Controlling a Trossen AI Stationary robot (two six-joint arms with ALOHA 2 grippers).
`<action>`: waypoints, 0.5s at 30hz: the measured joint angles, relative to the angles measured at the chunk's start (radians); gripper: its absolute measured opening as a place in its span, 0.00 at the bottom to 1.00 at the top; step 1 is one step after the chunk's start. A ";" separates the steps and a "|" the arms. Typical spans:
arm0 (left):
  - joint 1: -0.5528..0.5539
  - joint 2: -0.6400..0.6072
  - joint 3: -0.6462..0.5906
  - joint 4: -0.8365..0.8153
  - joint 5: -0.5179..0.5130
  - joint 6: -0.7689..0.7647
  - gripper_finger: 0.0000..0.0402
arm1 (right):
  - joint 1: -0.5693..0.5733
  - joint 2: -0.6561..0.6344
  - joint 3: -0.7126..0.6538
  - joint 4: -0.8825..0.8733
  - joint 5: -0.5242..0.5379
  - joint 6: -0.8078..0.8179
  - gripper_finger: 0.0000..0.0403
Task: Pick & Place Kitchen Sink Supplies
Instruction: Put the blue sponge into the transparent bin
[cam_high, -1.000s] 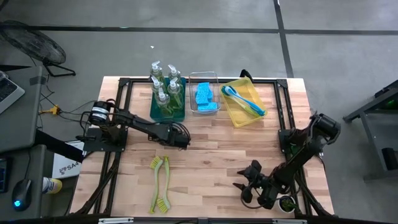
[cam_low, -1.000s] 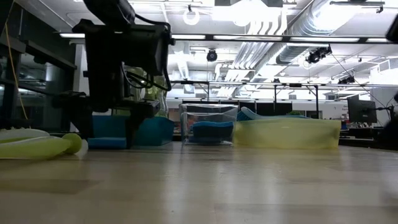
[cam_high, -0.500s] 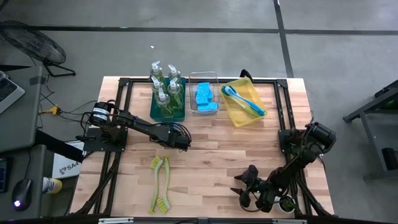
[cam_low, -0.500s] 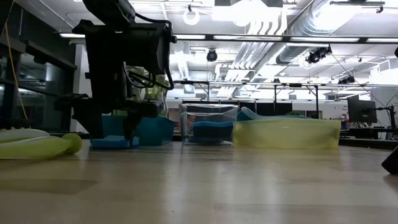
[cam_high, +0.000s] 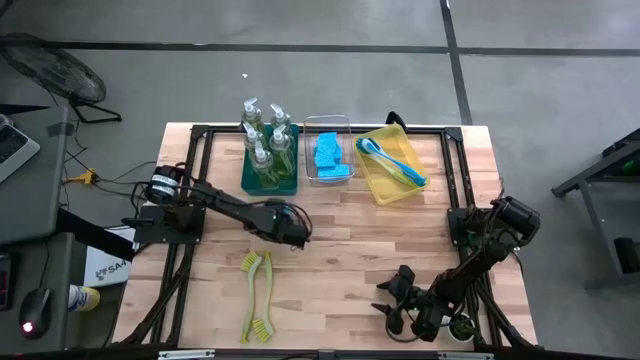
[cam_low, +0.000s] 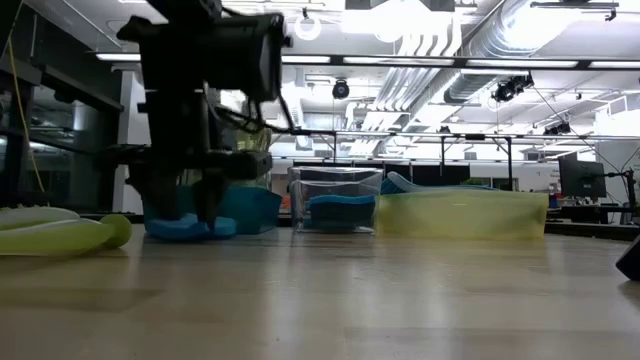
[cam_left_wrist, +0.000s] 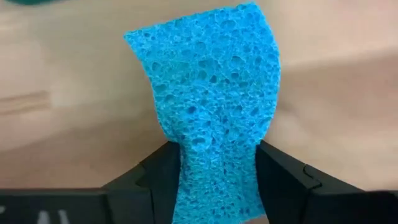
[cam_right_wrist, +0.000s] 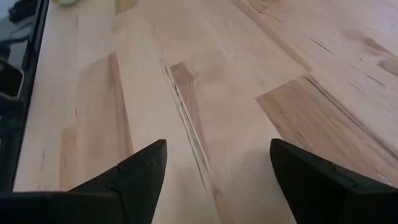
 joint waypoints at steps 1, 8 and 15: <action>-0.001 0.000 0.012 0.004 0.002 0.027 0.44 | 0.000 0.000 0.000 0.001 -0.001 -0.017 0.69; -0.034 0.001 0.049 0.033 -0.036 0.151 0.37 | 0.001 0.000 -0.001 0.019 0.015 -0.114 0.69; -0.069 0.000 0.050 0.194 -0.057 0.282 0.27 | 0.000 0.000 -0.001 0.071 0.030 -0.202 0.69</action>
